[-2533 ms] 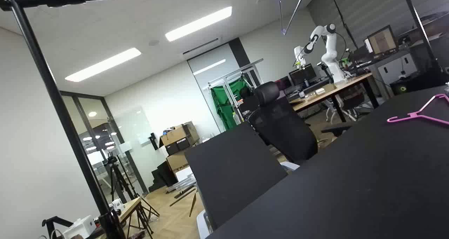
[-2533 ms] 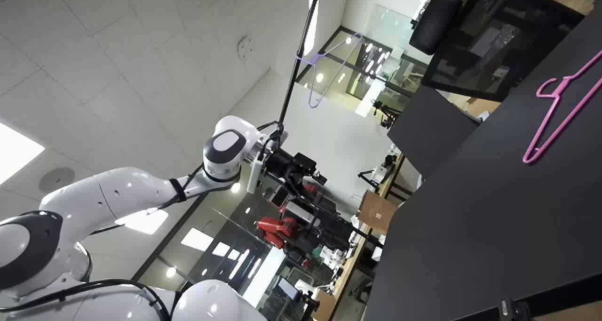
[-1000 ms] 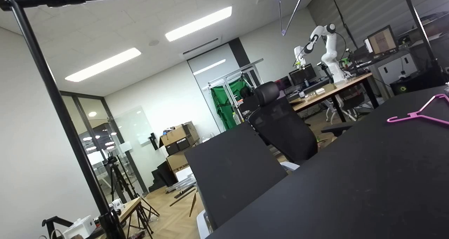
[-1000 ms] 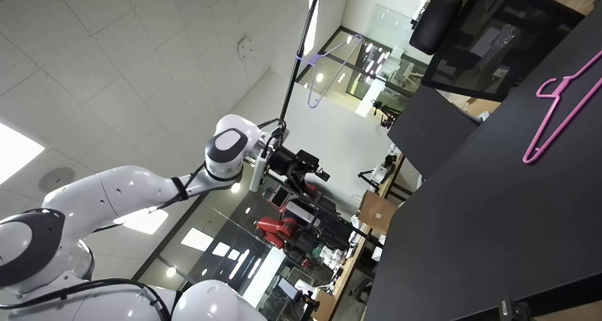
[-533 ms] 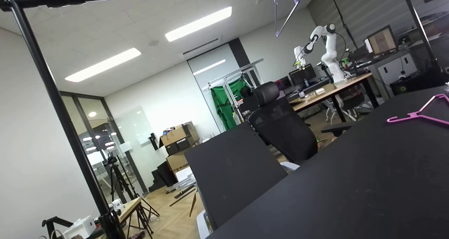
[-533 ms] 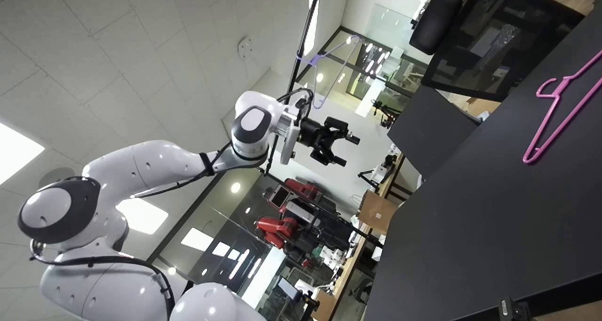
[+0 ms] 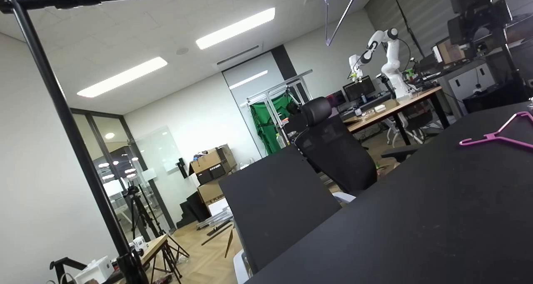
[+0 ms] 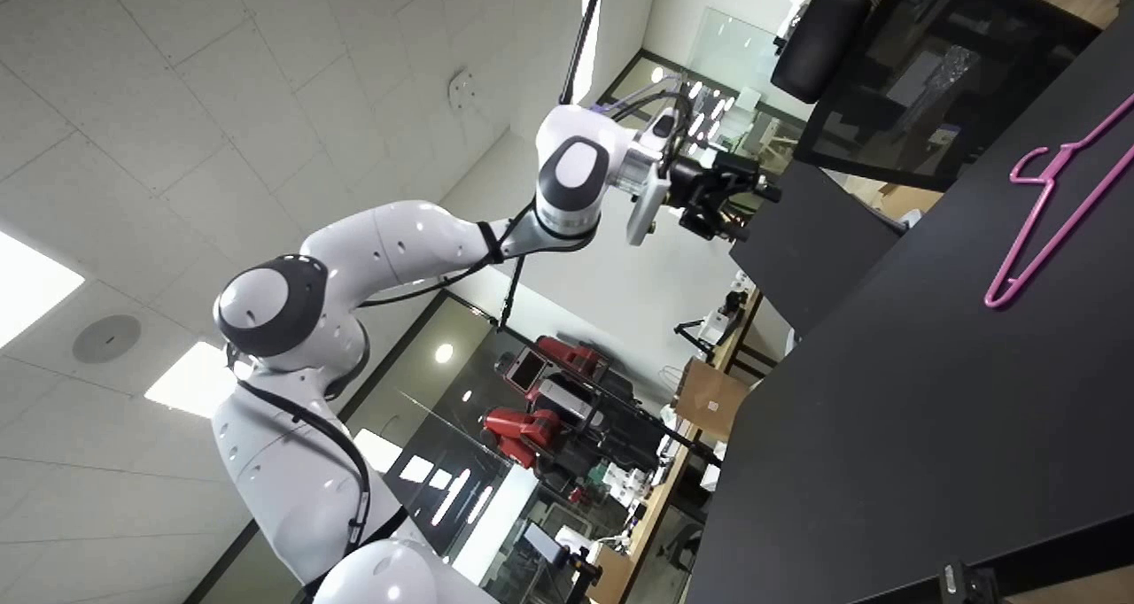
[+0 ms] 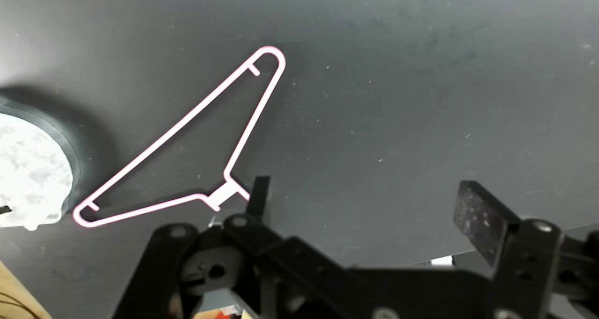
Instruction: Hook the hanger onto the rail
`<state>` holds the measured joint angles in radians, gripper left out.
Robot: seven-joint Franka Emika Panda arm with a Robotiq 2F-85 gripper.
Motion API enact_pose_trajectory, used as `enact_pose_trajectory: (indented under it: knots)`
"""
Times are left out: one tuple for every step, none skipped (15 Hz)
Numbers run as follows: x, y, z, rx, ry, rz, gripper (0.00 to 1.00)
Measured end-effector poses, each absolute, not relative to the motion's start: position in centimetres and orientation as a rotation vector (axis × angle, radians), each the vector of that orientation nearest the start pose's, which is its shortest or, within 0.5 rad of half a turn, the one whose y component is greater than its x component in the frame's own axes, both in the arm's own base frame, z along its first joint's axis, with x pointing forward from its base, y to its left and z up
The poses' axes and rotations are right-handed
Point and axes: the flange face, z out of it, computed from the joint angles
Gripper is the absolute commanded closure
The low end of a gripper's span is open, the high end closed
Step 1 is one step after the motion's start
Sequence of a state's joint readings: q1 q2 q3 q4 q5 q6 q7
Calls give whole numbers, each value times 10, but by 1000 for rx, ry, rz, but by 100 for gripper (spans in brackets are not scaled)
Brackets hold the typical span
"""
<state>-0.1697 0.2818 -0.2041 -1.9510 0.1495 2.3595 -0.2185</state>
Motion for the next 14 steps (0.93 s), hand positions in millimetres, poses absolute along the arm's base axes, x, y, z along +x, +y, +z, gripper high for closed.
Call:
enact_pose_trajectory:
  knots:
    - [594,-231,336,-3096,453,-226,0]
    - [606,-242,320,-3095,527,-221,0]
    - [616,-252,303,-3091,600,-207,0]
    - [626,-261,285,-3085,668,-189,0]
    - [634,-269,266,-3078,732,-171,0]
    - [642,-276,245,-3072,791,-152,0]
    - [648,-283,225,-3065,842,-133,0]
    - [653,-288,204,-3060,888,-115,0]
    - [658,-292,183,-3054,929,-95,0]
    - [662,-296,162,-3049,970,-78,0]
    - [665,-299,143,-3043,1009,-65,0]
    - [668,-303,123,-3037,1048,-54,0]
    - [670,-305,106,-3029,1084,-42,0]
    - [672,-308,90,-3021,1118,-33,25]
